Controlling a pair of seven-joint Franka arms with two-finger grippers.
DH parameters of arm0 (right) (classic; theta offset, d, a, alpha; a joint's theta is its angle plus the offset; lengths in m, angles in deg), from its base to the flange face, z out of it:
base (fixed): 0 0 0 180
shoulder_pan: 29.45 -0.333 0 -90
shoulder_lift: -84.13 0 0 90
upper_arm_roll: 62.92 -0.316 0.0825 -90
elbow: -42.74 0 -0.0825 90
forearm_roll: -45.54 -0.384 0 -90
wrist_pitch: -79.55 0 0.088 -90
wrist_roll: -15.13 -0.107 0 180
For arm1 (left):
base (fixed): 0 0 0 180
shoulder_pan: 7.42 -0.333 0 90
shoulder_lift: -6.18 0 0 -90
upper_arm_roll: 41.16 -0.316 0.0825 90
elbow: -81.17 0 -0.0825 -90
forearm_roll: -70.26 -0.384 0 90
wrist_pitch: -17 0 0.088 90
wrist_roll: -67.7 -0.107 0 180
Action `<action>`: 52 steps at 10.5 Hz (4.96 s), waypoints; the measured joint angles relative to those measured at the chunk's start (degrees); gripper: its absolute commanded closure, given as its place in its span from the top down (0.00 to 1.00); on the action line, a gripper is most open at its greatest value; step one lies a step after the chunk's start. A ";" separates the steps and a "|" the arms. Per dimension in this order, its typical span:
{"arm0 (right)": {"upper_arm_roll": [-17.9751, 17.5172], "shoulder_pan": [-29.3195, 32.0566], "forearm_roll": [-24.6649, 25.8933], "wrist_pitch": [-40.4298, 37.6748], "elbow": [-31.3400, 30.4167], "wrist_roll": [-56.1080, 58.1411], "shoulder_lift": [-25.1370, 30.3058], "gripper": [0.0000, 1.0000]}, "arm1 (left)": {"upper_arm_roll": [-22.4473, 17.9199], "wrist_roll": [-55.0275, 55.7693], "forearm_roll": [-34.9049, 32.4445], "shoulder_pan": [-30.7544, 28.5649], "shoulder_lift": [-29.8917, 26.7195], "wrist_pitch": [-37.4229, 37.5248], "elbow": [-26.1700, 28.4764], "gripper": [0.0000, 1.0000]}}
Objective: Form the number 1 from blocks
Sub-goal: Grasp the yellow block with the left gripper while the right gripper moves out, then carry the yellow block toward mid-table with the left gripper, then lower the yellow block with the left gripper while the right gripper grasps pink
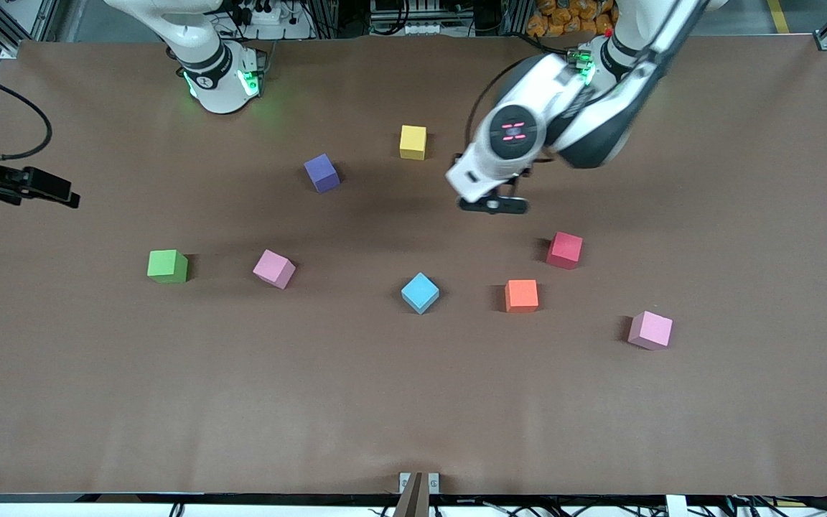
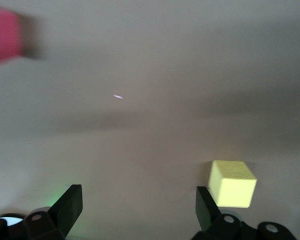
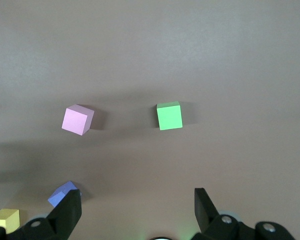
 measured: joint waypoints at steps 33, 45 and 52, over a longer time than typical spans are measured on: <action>0.10 -3.33 0.07 0.55 -13.18 2.13 -5.35 1.00 | -5.81 10.91 -3.76 20.19 26.12 -8.79 -22.70 0.00; -0.13 -12.46 -12.69 28.31 -17.66 -29.71 -19.51 1.00 | -8.07 10.91 -3.76 24.96 28.93 -8.41 -25.38 1.00; -0.16 -16.87 -16.02 35.52 -16.32 -30.58 -25.47 1.00 | -8.38 11.35 -3.76 24.36 28.11 -6.64 -27.17 1.00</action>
